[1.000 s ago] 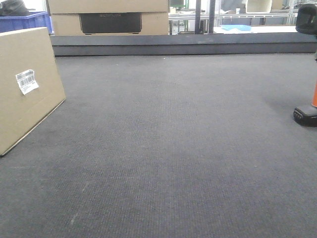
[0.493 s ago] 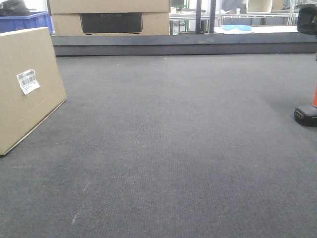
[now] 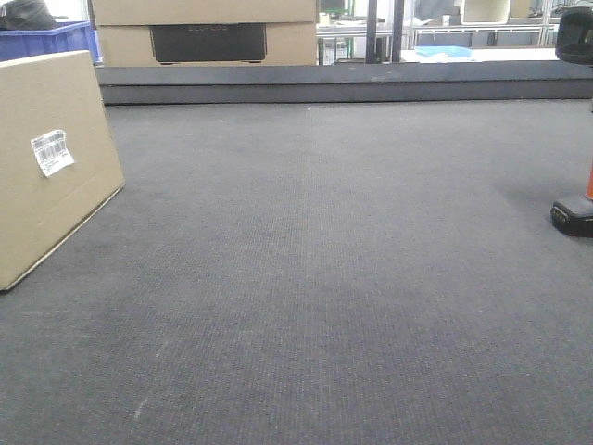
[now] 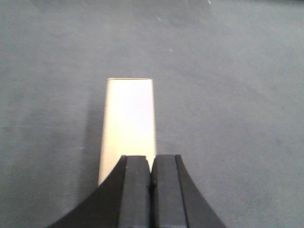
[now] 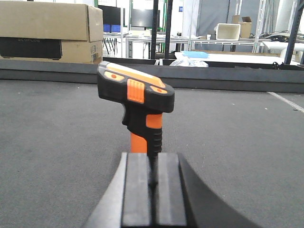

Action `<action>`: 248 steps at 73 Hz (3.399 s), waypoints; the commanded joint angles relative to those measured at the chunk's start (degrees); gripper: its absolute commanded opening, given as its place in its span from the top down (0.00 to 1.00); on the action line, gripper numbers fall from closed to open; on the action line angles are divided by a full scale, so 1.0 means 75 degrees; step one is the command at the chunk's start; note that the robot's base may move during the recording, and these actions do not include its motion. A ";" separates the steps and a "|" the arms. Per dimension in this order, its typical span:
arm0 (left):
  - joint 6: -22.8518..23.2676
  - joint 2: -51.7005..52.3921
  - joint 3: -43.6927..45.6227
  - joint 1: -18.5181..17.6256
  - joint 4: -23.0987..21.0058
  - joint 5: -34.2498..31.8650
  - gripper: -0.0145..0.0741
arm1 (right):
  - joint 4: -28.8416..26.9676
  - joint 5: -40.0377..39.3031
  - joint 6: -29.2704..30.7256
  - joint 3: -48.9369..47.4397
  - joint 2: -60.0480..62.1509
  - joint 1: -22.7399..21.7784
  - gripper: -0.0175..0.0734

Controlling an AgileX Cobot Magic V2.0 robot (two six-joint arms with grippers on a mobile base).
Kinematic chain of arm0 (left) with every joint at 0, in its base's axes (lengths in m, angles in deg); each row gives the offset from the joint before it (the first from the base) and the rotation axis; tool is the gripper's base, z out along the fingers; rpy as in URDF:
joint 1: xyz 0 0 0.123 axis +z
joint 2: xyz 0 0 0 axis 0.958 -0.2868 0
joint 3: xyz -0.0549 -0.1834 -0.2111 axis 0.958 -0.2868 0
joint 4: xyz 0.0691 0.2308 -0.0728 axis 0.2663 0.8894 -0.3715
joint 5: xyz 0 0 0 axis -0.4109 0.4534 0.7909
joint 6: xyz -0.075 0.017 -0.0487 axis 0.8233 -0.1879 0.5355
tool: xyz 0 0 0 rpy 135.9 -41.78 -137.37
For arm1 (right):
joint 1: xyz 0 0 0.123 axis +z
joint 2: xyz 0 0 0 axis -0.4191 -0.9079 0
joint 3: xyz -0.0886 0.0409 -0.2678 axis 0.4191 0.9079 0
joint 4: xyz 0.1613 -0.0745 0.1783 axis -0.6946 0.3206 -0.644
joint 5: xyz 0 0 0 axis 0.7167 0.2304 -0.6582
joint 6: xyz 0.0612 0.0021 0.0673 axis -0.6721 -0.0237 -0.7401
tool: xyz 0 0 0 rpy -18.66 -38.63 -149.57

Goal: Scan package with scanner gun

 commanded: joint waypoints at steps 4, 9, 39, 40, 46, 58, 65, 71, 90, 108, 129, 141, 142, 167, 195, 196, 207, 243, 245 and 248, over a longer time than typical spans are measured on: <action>0.1403 -0.0621 0.0415 -0.0327 0.1331 0.0489 0.96 | -0.0004 -0.0215 0.0023 -0.0004 0.0025 -0.0029 0.98; 0.1945 -0.0836 0.0500 -0.0333 0.1683 0.0886 0.96 | -0.0004 -0.0215 0.0023 -0.0004 0.0025 -0.0029 0.98; 0.1246 -0.1007 0.0512 -0.0442 0.1314 0.0909 0.42 | -0.0004 -0.0182 0.0023 -0.0004 0.0025 -0.0029 0.98; 0.1246 -0.1007 0.0512 -0.0442 0.1314 0.0909 0.36 | -0.0004 -0.0182 0.0023 -0.0004 0.0025 -0.0029 0.98; 0.1301 -0.1072 0.0512 -0.0405 0.1271 0.1084 0.20 | -0.0004 -0.0141 0.0023 -0.0004 0.0025 -0.0029 0.98; 0.1301 -0.1540 0.0512 -0.0282 0.0790 0.1778 0.17 | -0.0004 -0.0122 0.0023 -0.0004 0.0025 -0.0029 0.98; 0.1301 -0.1796 0.0512 -0.0282 0.0779 0.1755 0.17 | -0.0004 -0.0122 0.0023 -0.0004 0.0025 -0.0029 0.98; 0.1301 -0.1939 0.0512 -0.0282 0.0806 0.1772 0.17 | -0.0004 -0.0122 0.0023 -0.0004 0.0025 -0.0029 0.98; 0.1301 -0.2403 0.0512 -0.0282 0.0834 0.1958 0.18 | -0.0004 -0.0122 0.0023 -0.0004 0.0025 -0.0029 0.98; 0.1301 -0.2463 0.0512 -0.0282 0.0872 0.1963 0.56 | -0.0004 -0.0122 0.0023 -0.0004 0.0025 -0.0029 0.98; 0.1301 -0.2463 0.0757 -0.0282 0.0427 0.1824 0.96 | -0.0004 -0.0395 0.0023 -0.0004 0.0025 -0.0029 0.98; 0.1301 -0.2413 0.1239 -0.0360 -0.1333 0.1723 0.96 | -0.0004 -0.1005 0.0023 -0.0004 0.0025 -0.0029 0.98; 0.1301 -0.2413 0.1262 -0.0390 -0.1457 0.1708 0.96 | -0.0004 -0.1095 0.0023 -0.0004 0.0025 -0.0029 0.98; 0.2222 -0.2663 0.1257 -0.2008 -0.2127 0.0553 0.96 | -0.0075 -0.0353 0.0023 -0.0288 0.0025 -0.0029 0.98; 0.2455 -0.3084 0.1257 -0.2522 -0.2080 0.0110 0.96 | -0.0075 0.0721 0.0023 -0.1882 -0.1881 -0.0029 0.98; 0.2455 -0.3077 0.1257 -0.2508 -0.2080 0.0110 0.96 | -0.0075 0.0719 0.0023 -0.1904 -0.1936 -0.0029 0.98; 0.2455 -0.3110 0.1257 -0.2447 -0.1946 0.0125 0.96 | -0.0232 -0.0506 -0.0014 -0.2042 -0.2963 -0.0029 0.98; 0.2455 -0.3110 0.1246 -0.2447 -0.1930 0.0125 0.96 | -0.1069 -0.3495 -0.0641 -0.1282 -0.5530 -0.0029 0.98; 0.2455 -0.3110 0.1246 -0.2447 -0.1930 0.0125 0.96 | -0.1002 -0.3688 -0.0797 -0.1215 -0.5669 -0.0029 0.98; 0.2455 -0.3110 0.1246 -0.2447 -0.1915 0.0125 0.96 | -0.0840 -0.4110 -0.1107 -0.1089 -0.5868 -0.0029 0.98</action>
